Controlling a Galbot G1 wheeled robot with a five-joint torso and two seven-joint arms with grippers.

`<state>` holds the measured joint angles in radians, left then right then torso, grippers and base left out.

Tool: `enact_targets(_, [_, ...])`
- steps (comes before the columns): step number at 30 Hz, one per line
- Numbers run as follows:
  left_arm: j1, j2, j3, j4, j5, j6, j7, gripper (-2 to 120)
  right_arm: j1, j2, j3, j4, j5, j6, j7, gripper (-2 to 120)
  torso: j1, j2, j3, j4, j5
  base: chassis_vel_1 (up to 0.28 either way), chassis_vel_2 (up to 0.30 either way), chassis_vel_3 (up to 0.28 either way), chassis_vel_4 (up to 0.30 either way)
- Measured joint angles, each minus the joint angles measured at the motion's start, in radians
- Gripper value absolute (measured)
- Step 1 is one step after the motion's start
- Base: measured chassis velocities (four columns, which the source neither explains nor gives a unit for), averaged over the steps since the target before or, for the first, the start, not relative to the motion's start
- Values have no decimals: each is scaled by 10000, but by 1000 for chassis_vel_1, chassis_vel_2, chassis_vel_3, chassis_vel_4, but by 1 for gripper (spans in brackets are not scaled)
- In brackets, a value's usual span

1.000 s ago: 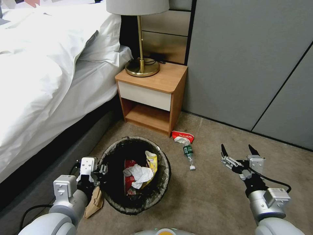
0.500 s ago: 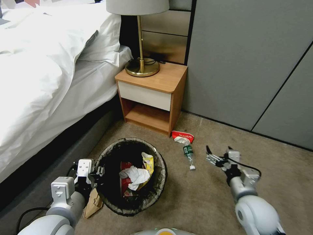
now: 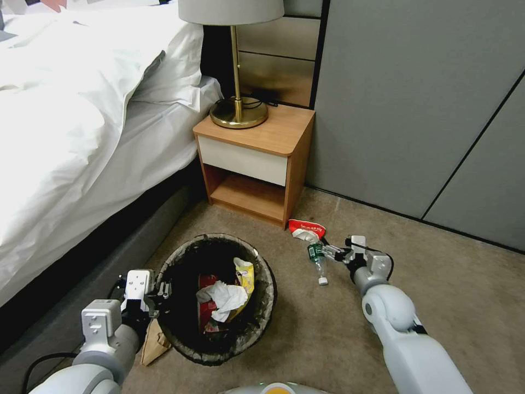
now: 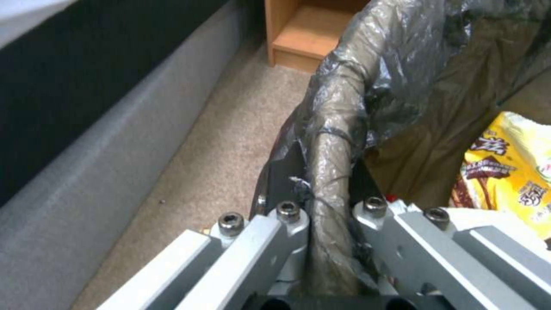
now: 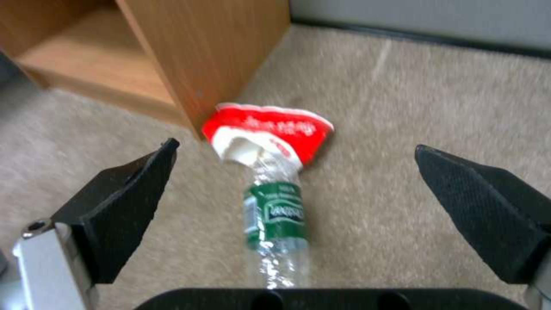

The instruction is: Pick up the trash bin, then pick up the garbage from the floor and place it into the trash bin.

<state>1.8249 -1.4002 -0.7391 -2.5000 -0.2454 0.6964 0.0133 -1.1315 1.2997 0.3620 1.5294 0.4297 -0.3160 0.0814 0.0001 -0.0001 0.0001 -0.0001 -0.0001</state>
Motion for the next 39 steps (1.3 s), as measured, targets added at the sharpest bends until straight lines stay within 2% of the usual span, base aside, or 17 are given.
enact_targets(6, [80,-87,3,0,121,-79,38,1,878,69,-576,-1711,-261,324,-81,100,0,0,0,1,-1,0,0,0,0])
enact_targets(19, [132,-21,7,0,134,-90,79,1,1668,682,-882,-4114,-1327,809,-210,100,0,0,-1,1,1,0,0,0,0])
enact_targets(33, [82,15,20,0,130,-103,106,1,1906,1052,-834,-5177,-1947,1034,-328,100,-1,0,-1,1,1,0,0,0,0])
enact_targets(36, [64,8,24,0,129,-106,107,1,1906,1078,-851,-5217,-1988,1069,-342,94,0,0,-1,1,0,0,0,0,0])
enact_targets(39, [34,-6,29,0,130,-112,108,1,1873,1132,-869,-5226,-2026,1105,-399,80,-1,0,-1,1,1,0,0,0,0])
